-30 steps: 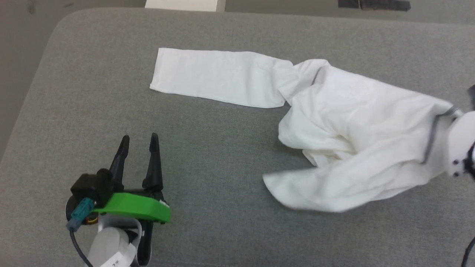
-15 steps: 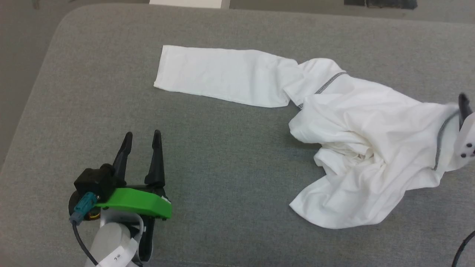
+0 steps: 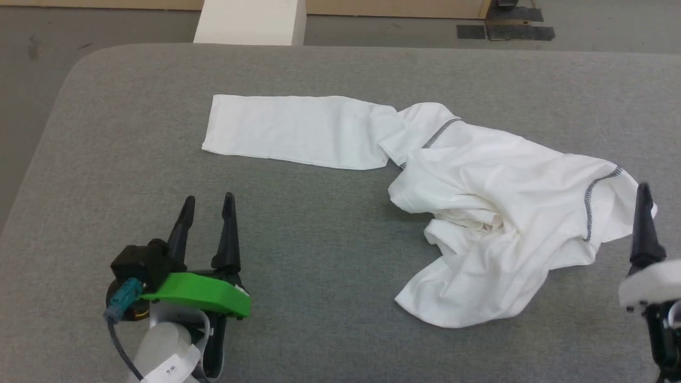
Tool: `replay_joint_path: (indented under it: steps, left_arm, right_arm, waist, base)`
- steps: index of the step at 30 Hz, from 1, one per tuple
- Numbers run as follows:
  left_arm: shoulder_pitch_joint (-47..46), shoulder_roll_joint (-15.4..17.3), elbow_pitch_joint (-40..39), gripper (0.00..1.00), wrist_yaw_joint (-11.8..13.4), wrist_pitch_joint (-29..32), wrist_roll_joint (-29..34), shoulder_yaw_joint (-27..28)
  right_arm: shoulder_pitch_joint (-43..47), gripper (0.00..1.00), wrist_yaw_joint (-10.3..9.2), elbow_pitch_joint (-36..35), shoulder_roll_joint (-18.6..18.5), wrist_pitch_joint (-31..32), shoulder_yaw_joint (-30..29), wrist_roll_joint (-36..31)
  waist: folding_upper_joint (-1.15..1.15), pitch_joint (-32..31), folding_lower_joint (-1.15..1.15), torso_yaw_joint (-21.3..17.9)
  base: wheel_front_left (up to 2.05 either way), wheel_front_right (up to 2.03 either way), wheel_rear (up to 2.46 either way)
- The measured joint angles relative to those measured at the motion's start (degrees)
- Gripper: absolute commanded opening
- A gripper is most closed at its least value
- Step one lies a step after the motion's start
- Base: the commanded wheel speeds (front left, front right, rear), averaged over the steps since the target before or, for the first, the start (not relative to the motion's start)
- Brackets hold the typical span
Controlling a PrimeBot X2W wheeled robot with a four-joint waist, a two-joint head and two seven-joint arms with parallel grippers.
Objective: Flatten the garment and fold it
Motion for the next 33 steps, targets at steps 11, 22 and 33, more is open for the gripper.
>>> replay_joint_path:
  steps: [11,22,33]
  left_arm:
    - [-18.4,0.0,11.2,1.0,0.8,11.0,-4.1,-7.8]
    - [-43.9,-0.1,27.2,1.0,6.2,44.3,-5.7,-17.2]
    - [-46.3,0.2,33.4,0.95,6.0,50.9,-5.3,-19.9]
  right_arm:
    - [2.3,1.0,0.0,3.9,0.1,-3.3,2.5,5.4]
    - [-0.1,1.0,0.0,6.8,0.1,-5.3,4.9,7.4]
    - [-0.9,1.0,0.0,10.4,0.1,-7.8,4.9,7.8]
  waist:
    - [0.0,1.3,0.0,-4.1]
    - [0.0,6.8,0.0,-8.9]
    - [0.0,11.7,0.0,-14.2]
  base:
    - [0.0,0.0,0.0]
    - [0.0,0.0,0.0]
    - [0.0,0.0,0.0]
